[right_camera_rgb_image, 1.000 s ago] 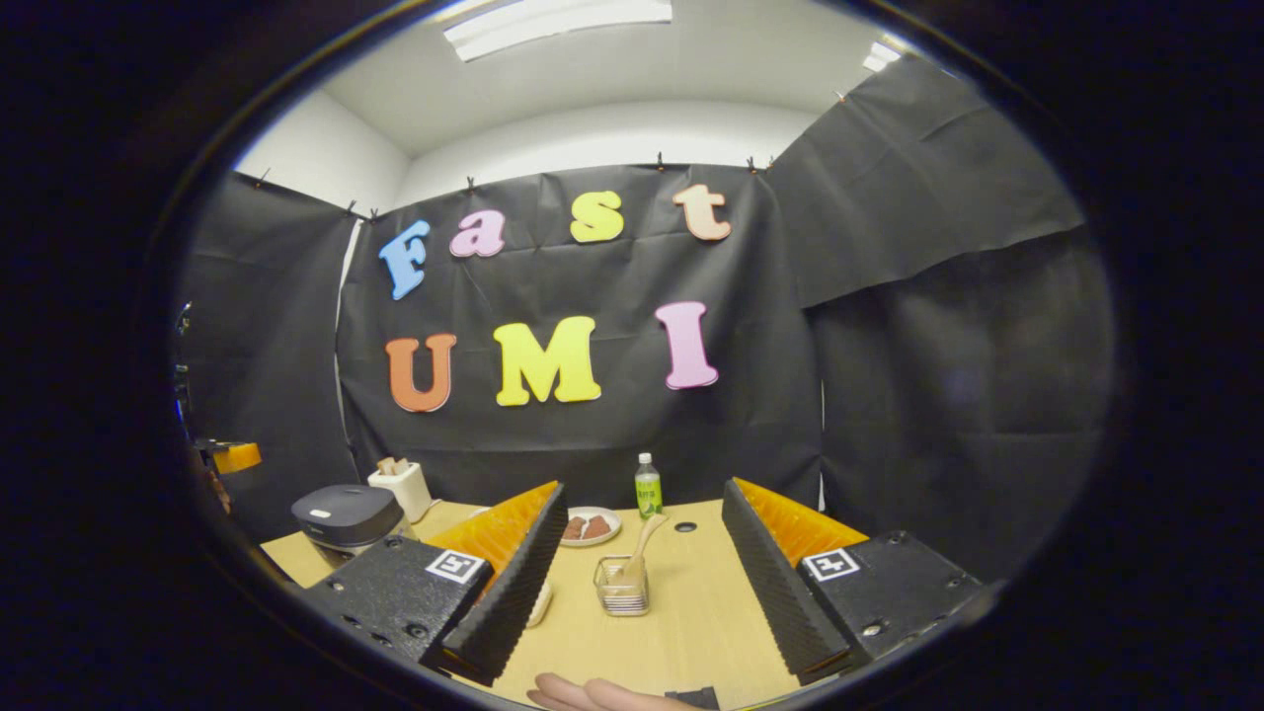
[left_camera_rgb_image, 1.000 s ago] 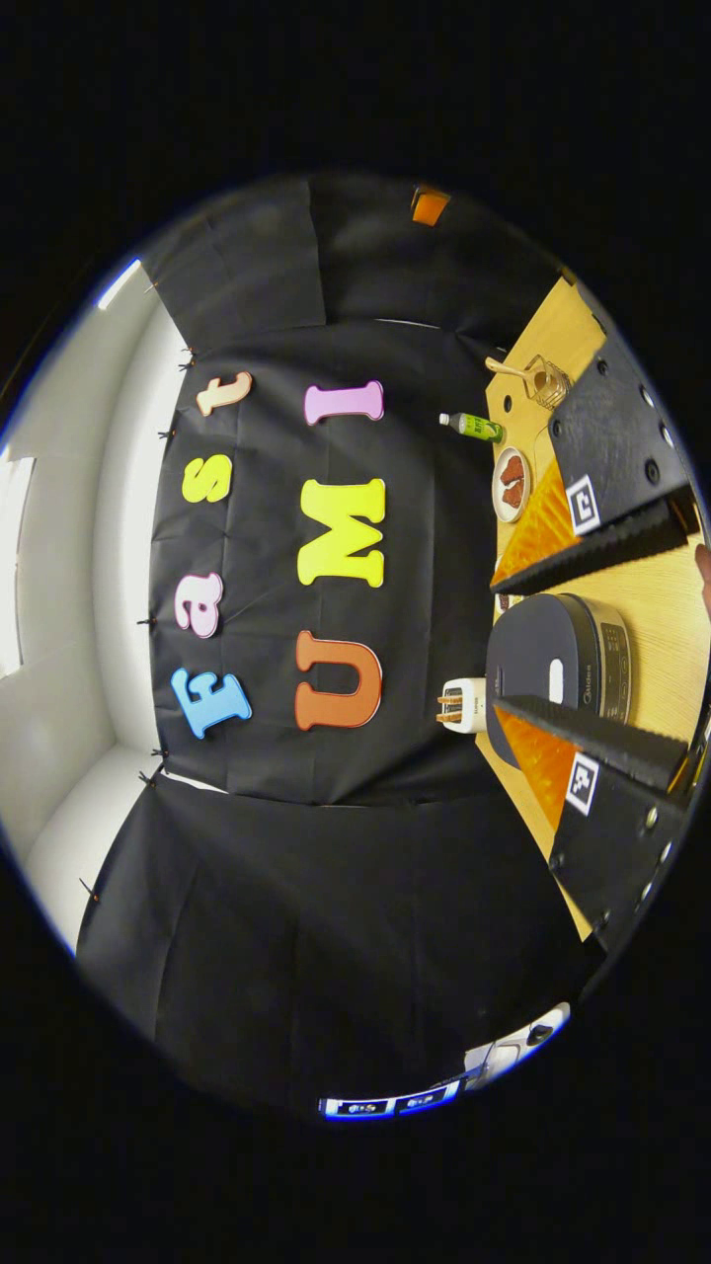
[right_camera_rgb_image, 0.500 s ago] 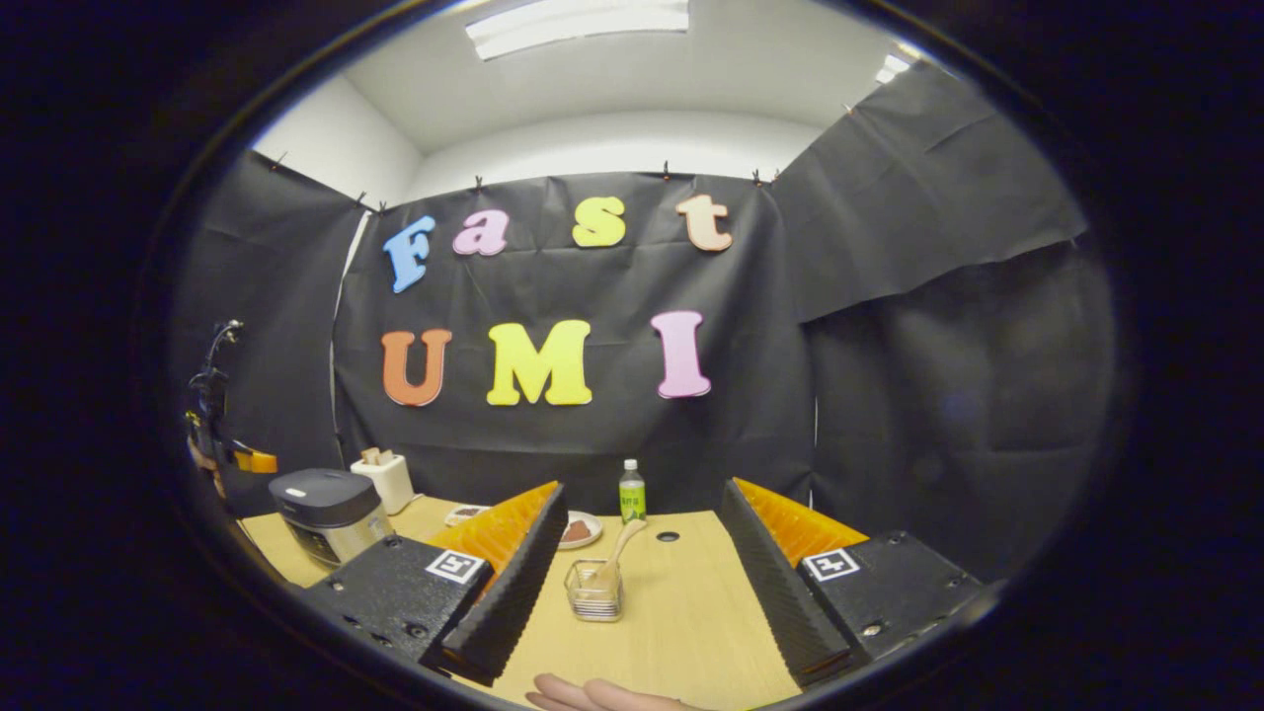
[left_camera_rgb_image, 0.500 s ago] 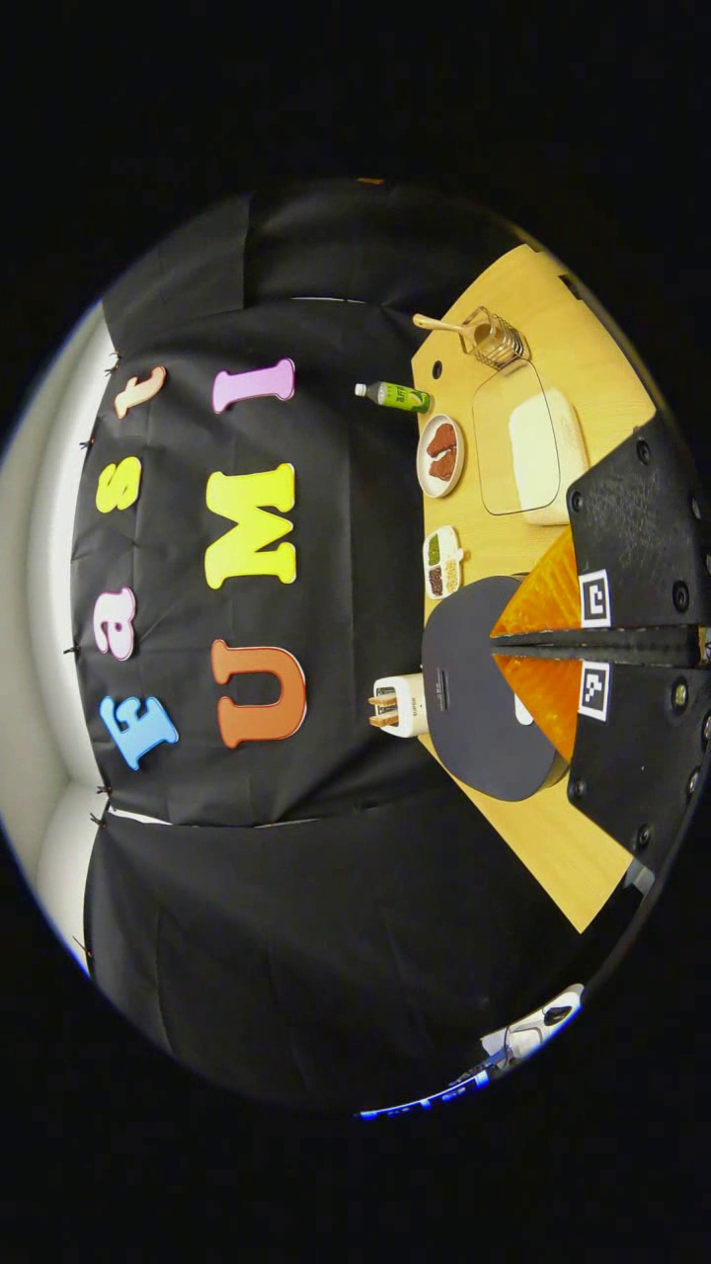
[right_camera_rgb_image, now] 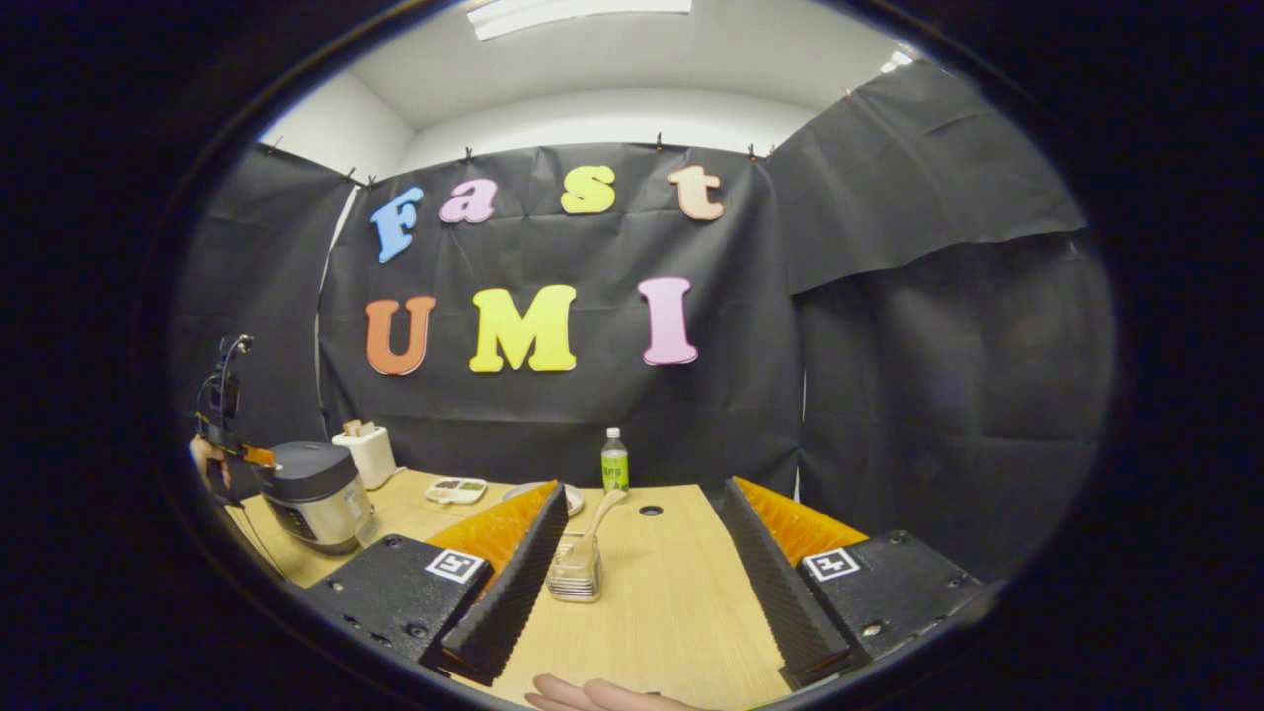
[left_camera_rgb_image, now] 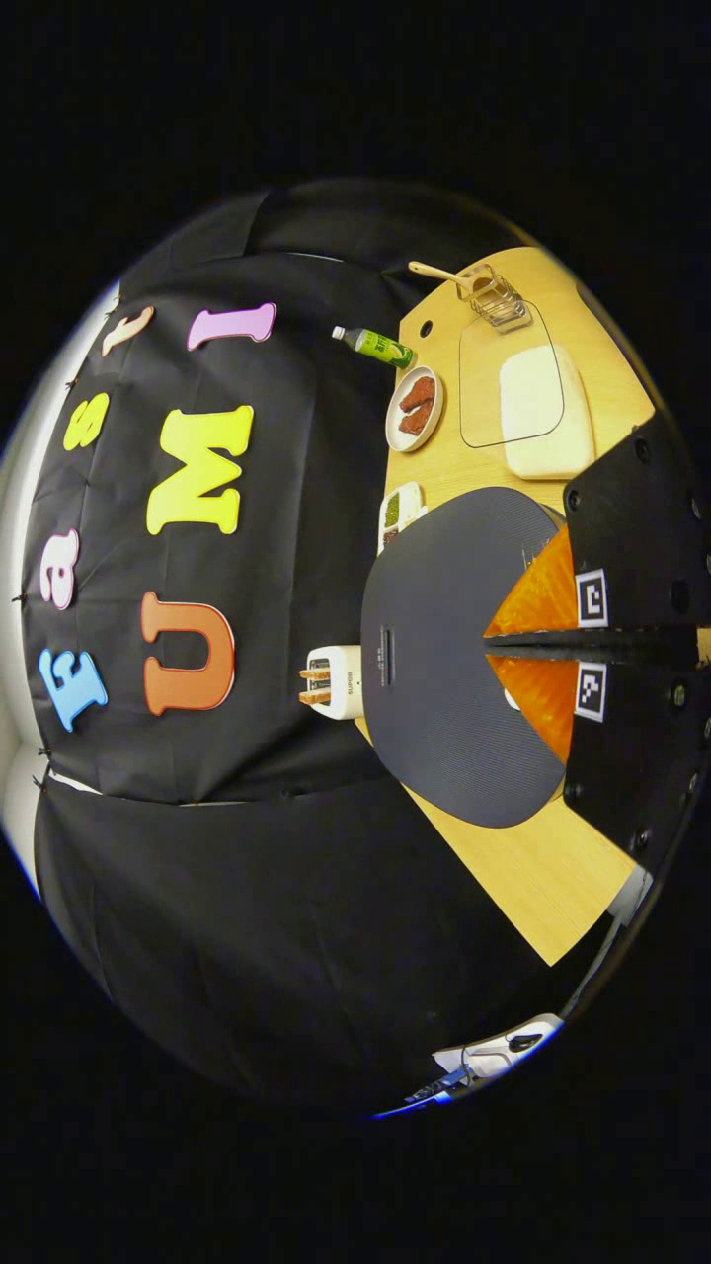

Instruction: Close the left gripper, press the button to open the rice cooker; take a wooden spoon from the chopstick holder with the right hand, scoop a spoonful of rice and pour it into the rice cooker, then put the wooden spoon back into the chopstick holder.

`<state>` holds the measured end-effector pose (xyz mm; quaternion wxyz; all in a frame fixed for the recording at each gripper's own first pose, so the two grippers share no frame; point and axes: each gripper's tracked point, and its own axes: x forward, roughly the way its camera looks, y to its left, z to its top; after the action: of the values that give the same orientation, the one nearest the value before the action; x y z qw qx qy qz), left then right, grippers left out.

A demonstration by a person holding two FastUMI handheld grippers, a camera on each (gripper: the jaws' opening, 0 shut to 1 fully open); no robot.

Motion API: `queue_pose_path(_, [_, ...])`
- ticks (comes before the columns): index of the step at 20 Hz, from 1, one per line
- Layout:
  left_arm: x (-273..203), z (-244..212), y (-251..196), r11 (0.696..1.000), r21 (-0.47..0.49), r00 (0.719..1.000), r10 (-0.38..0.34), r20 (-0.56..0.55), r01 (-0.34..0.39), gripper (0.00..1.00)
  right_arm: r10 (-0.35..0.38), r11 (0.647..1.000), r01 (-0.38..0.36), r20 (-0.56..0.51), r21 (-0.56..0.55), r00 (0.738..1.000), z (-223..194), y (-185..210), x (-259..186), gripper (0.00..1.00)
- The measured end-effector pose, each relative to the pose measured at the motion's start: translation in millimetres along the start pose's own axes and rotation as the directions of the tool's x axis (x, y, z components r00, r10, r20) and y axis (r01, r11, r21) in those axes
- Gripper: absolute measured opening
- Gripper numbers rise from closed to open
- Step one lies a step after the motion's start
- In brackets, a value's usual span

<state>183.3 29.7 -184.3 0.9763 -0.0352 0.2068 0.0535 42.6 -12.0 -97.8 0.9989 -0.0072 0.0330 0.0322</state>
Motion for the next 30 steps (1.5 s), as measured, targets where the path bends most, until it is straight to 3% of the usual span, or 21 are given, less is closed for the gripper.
queue_pose_path(2, [0,-3,3,1.000,0.000,1.000,0.009,-0.010,-0.009,0.00,-0.015,1.000,0.015,0.002,-0.012,1.000,-1,-2,3,0.94])
queue_pose_path(4, [1,-9,3,0.999,-0.033,0.999,0.020,-0.043,-0.022,0.00,-0.014,1.000,0.014,-0.007,-0.013,1.000,-5,2,5,1.00])
queue_pose_path(6, [0,-7,2,0.998,-0.064,1.000,0.016,-0.014,-0.017,0.00,-0.008,1.000,0.008,-0.034,-0.008,0.999,-11,7,7,0.94])
queue_pose_path(7, [0,-6,1,0.998,-0.058,1.000,0.017,-0.003,-0.017,0.00,-0.002,1.000,0.001,-0.050,-0.009,0.999,-15,9,7,1.00])
queue_pose_path(8, [1,-8,0,0.999,-0.041,1.000,0.023,0.015,-0.022,0.00,0.000,1.000,-0.001,-0.062,-0.010,0.998,-16,10,6,0.94])
queue_pose_path(10, [2,-9,1,0.999,-0.009,0.998,0.041,0.040,-0.040,0.00,-0.002,1.000,0.001,-0.073,-0.009,0.997,-18,10,8,0.94])
queue_pose_path(11, [2,-7,2,0.999,-0.011,0.998,0.046,0.050,-0.046,0.00,-0.007,1.000,0.006,-0.083,-0.009,0.996,-21,10,8,1.00])
queue_pose_path(15, [1,-1,1,0.996,-0.013,0.984,0.091,0.156,-0.090,0.00,-0.007,1.000,0.007,-0.116,0.001,0.993,-33,10,6,1.00])
queue_pose_path(18, [-32,10,-5,0.995,0.008,0.977,0.095,0.192,-0.099,0.00,0.016,1.000,-0.016,-0.119,-0.003,0.993,-39,14,10,1.00])
queue_pose_path(22, [-90,52,-15,0.995,-0.021,0.936,0.098,0.338,-0.096,1.00,0.013,1.000,-0.013,-0.114,0.002,0.993,-39,15,21,1.00])
queue_pose_path(26, [-147,57,-25,0.995,0.031,0.911,0.076,0.404,-0.096,0.97,0.007,1.000,-0.004,-0.118,0.026,0.993,-43,19,35,1.00])
queue_pose_path(30, [-192,41,-35,0.997,0.013,0.917,0.064,0.394,-0.075,0.96,0.005,0.999,0.001,-0.115,0.046,0.993,-46,21,58,1.00])
